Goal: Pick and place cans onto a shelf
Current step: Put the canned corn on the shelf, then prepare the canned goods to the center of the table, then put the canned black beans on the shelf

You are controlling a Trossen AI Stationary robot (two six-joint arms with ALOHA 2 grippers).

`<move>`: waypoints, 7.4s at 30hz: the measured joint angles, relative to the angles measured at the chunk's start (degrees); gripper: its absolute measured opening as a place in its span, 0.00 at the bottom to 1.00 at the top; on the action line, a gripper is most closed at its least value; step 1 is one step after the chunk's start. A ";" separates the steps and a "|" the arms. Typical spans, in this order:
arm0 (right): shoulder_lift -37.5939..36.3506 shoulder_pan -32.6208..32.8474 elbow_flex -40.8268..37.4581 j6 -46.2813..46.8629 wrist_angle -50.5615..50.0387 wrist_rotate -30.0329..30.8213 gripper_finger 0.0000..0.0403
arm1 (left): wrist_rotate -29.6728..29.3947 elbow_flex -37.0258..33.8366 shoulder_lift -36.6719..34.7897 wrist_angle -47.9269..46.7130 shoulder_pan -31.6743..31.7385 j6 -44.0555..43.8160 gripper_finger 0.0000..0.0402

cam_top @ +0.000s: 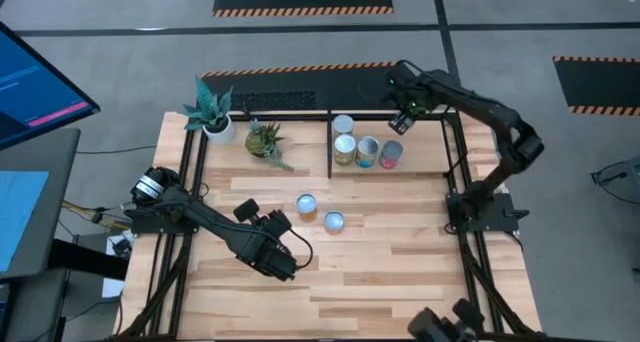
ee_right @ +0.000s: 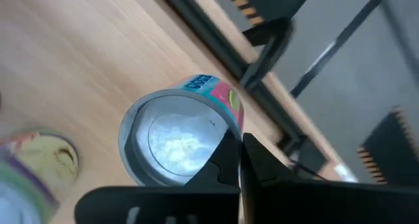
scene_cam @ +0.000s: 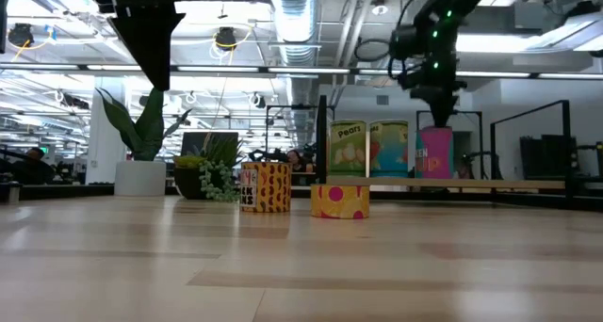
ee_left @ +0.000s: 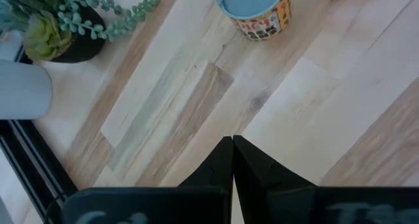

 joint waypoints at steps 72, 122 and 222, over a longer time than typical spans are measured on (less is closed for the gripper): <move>-23.58 3.95 -4.04 11.24 -5.02 -27.79 0.19 | -0.69 0.00 0.00 0.13 0.91 -9.14 0.00; -31.02 111.04 -17.86 86.56 -4.12 7.72 0.19 | 14.41 -6.90 0.16 31.90 20.59 73.07 0.41; 0.11 54.12 -17.55 1.60 31.89 -13.83 0.31 | -0.34 2.62 1.03 6.49 -5.72 23.85 0.22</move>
